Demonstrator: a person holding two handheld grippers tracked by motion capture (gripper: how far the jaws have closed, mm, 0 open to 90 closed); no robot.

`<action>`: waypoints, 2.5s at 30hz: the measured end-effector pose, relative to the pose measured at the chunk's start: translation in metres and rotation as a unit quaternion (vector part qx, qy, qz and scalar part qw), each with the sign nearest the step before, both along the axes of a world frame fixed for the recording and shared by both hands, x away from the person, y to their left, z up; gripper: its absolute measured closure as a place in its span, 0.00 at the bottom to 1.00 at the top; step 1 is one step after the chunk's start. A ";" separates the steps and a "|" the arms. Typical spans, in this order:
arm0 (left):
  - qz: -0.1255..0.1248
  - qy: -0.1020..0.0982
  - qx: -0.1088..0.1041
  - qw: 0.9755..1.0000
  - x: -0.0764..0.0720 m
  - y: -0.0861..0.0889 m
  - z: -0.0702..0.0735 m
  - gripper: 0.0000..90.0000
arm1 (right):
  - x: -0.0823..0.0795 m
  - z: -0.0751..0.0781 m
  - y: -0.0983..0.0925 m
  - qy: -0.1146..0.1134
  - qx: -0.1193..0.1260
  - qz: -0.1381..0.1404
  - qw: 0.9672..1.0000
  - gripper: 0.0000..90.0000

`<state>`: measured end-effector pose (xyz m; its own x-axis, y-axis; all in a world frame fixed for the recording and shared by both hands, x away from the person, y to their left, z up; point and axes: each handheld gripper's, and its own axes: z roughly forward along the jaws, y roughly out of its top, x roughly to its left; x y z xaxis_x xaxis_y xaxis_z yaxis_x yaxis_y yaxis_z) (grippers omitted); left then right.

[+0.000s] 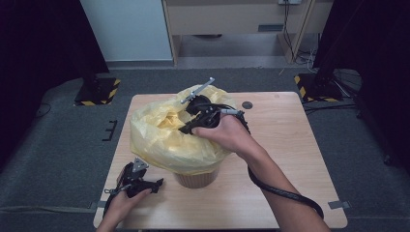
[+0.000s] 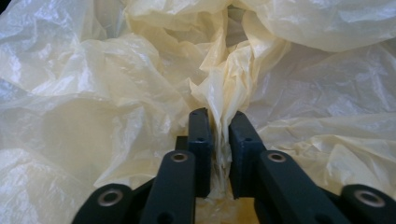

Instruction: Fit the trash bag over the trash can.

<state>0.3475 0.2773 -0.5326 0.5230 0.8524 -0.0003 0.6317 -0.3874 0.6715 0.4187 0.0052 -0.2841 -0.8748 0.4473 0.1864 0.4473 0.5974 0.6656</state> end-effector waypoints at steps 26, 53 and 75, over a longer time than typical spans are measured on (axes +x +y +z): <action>0.000 0.000 0.000 1.000 0.000 0.000 0.000 0.00 | -0.004 0.026 -0.009 -0.025 0.021 -0.053 0.998 0.50; 0.001 -0.001 0.000 1.000 0.000 0.000 0.000 0.00 | -0.031 0.054 -0.080 -0.043 0.070 -0.065 0.995 0.99; 0.001 -0.002 -0.001 1.000 0.000 0.000 0.000 0.00 | -0.041 0.032 -0.131 -0.030 0.087 -0.083 0.992 1.00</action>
